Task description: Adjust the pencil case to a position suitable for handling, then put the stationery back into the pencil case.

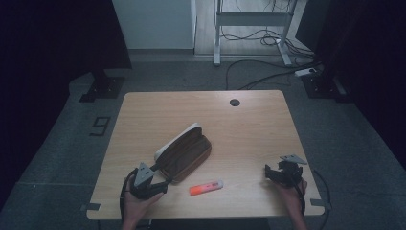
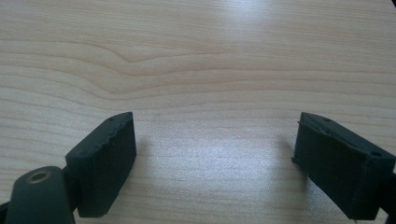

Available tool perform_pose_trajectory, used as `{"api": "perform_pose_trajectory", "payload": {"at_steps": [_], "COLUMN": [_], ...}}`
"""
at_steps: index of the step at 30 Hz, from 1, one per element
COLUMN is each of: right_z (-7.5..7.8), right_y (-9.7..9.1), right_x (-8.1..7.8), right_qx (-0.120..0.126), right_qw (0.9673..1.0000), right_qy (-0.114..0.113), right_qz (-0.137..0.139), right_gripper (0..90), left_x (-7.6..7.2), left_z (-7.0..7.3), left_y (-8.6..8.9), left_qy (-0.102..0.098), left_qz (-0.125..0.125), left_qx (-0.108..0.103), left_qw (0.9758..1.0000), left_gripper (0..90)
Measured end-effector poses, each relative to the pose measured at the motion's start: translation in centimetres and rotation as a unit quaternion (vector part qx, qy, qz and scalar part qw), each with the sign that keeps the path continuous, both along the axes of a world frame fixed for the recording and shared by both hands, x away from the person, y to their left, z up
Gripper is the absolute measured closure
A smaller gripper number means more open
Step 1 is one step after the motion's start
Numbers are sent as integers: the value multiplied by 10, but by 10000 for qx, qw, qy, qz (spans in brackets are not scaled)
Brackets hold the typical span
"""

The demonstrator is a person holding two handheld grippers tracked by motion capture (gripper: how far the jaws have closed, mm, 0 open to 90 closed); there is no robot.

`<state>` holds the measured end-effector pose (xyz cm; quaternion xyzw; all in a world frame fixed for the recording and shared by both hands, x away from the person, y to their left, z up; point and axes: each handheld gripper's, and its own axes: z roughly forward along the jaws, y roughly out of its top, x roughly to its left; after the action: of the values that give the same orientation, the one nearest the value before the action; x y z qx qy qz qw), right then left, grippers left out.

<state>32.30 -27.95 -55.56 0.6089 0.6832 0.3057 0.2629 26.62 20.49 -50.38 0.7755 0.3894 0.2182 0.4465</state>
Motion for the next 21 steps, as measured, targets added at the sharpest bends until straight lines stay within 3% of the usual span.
{"api": "perform_pose_trajectory", "payload": {"at_steps": [11, 21], "right_z": [0, 0], "right_y": [0, 0], "right_x": [0, 0], "right_qx": [-1, 0], "right_qw": [10000, 10000], "right_qy": [0, 0], "right_qz": [0, 0], "right_gripper": [124, 124], "left_x": [-2, 0], "left_z": [2, -4], "left_y": [-17, -51], "left_qy": [12, 190], "left_qz": [-224, -664], "left_qx": [-128, -2], "left_qw": [9997, 9976], "left_gripper": [317, 342]}}
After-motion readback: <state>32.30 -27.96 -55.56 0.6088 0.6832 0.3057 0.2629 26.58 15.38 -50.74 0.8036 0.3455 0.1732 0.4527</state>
